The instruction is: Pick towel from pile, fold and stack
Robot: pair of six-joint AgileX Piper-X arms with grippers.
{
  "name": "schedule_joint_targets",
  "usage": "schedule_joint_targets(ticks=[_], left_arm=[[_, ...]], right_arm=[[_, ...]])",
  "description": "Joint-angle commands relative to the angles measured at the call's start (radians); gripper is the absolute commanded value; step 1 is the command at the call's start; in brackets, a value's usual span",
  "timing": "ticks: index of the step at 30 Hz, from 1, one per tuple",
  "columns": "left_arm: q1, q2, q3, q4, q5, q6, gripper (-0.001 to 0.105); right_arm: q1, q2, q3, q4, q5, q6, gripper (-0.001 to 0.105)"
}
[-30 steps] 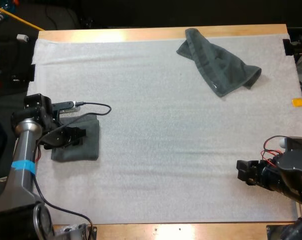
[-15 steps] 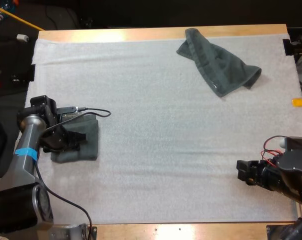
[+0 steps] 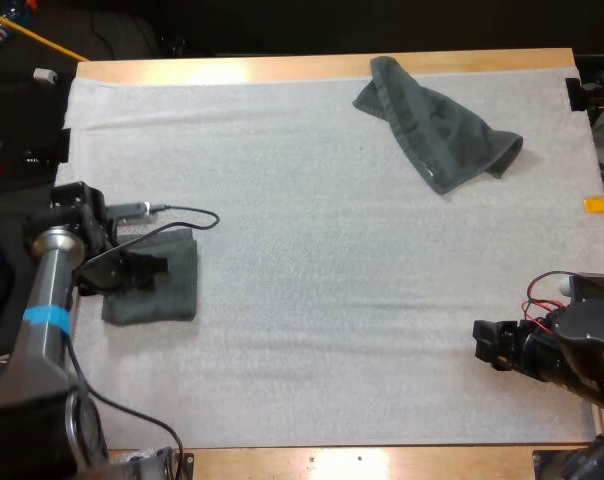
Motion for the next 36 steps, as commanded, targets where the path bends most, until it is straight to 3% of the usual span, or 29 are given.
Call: schedule_joint_targets(ticks=[1, 6, 14, 24, 27, 32, 36], left_arm=[[-0.014, -0.050, -0.025, 0.013, -0.003, -0.008, 0.060], [-0.045, -0.173, -0.061, 0.029, -0.007, -0.008, 0.060], [-0.134, -0.360, -0.068, 0.091, -0.007, -0.012, 0.060], [-0.274, -0.475, -0.068, 0.163, -0.007, -0.032, 0.060], [-0.293, -0.501, -0.068, 0.193, -0.007, -0.035, 0.060], [-0.293, -0.550, -0.068, 0.230, -0.007, -0.035, 0.060], [-0.293, -0.579, -0.068, 0.238, -0.007, -0.035, 0.060]], right_arm=[[0.002, -0.004, -0.010, -0.008, 0.007, -0.010, 0.061], [0.002, -0.004, -0.010, -0.050, 0.007, -0.014, 0.061], [-0.001, 0.010, -0.010, -0.130, 0.010, -0.122, 0.061], [-0.028, 0.132, -0.010, -0.218, 0.029, -0.214, 0.061], [-0.094, 0.167, -0.010, -0.251, 0.022, -0.241, 0.061], [-0.270, 0.184, -0.010, -0.308, -0.113, -0.303, 0.061], [-0.406, 0.184, -0.010, -0.310, -0.164, -0.332, 0.061]])
